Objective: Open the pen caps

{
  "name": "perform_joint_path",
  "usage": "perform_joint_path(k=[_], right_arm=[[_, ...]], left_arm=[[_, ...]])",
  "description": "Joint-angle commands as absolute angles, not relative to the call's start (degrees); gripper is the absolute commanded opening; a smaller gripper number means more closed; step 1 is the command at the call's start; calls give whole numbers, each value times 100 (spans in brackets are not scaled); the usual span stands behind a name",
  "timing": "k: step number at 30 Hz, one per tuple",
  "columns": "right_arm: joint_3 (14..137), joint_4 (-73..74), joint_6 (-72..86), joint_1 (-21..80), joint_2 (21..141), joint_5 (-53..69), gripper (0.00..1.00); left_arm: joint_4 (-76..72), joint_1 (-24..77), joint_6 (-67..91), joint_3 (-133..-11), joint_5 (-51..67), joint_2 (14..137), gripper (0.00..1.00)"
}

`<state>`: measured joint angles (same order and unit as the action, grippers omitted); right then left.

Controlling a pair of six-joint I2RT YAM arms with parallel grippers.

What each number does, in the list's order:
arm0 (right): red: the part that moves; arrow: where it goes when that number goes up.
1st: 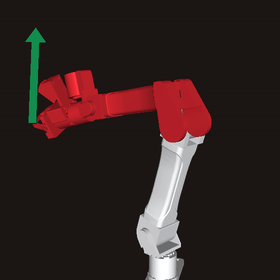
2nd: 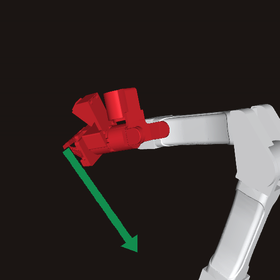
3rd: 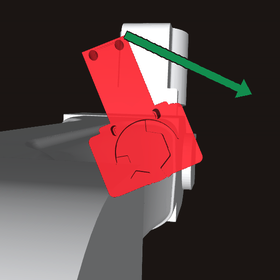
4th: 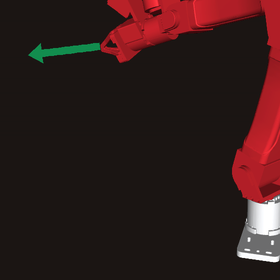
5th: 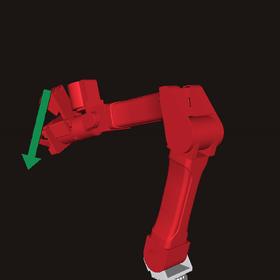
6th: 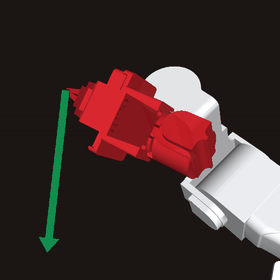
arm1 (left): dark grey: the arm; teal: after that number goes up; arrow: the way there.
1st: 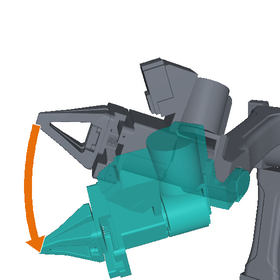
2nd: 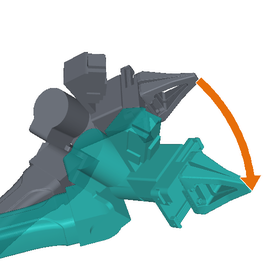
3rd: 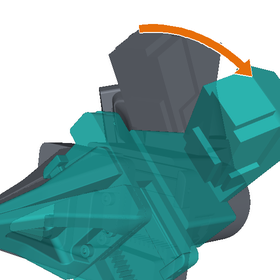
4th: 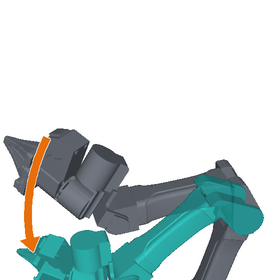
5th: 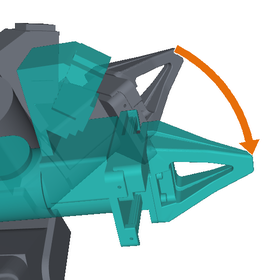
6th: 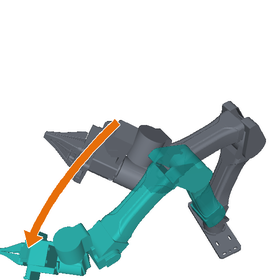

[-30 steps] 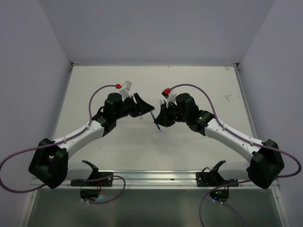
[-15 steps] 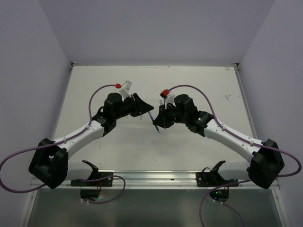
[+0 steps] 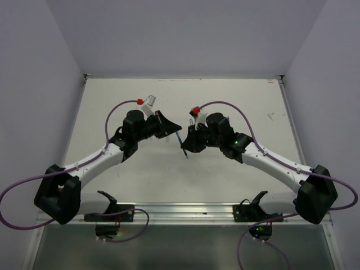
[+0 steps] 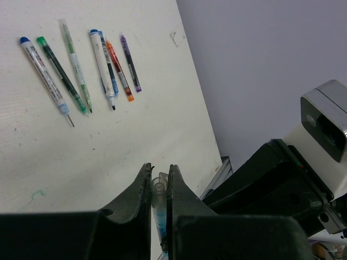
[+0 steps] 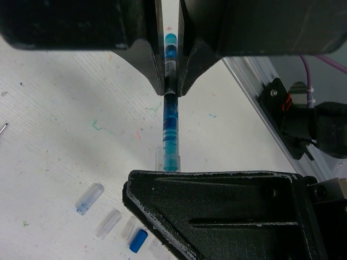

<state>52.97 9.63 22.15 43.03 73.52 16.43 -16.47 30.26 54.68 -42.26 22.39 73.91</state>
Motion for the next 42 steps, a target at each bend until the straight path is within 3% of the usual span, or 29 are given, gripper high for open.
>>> perform_joint_path(k=[1, 2, 5, 18, 21, 23, 29, 35, 42], right_arm=[[5308, 431, 2364, 4315, 7339, 1661, 14], [5335, 439, 2364, 4324, 7400, 1644, 21], [5388, 457, 2382, 4315, 7488, 1652, 28], [5414, 308, 2514, 4333, 7655, 1793, 31], [5423, 264, 2523, 4333, 7708, 1846, 23], [5432, 264, 2557, 4359, 7787, 1846, 1], [5432, 536, 2452, 4631, 7884, 1320, 0], [5467, 1010, 2268, 5114, 7989, -357, 0], [5405, 1081, 2031, 5467, 8112, -1371, 0]], left_arm=[[-1846, 2997, 5467, -4131, 2443, 7242, 0], [-1837, 2988, 5475, -4122, 2452, 7233, 0], [-1793, 2979, 5476, -4122, 2461, 7190, 0], [-1828, 2953, 5528, -4087, 2479, 7128, 0], [-1819, 2944, 5537, -4096, 2470, 7128, 0], [-1793, 2944, 5537, -4113, 2461, 7128, 0], [-1346, 2892, 5511, -4333, 2101, 7172, 0], [-766, 2795, 5817, -4535, 1223, 7224, 0], [-616, 2637, 6047, -4938, 1125, 7566, 0]])
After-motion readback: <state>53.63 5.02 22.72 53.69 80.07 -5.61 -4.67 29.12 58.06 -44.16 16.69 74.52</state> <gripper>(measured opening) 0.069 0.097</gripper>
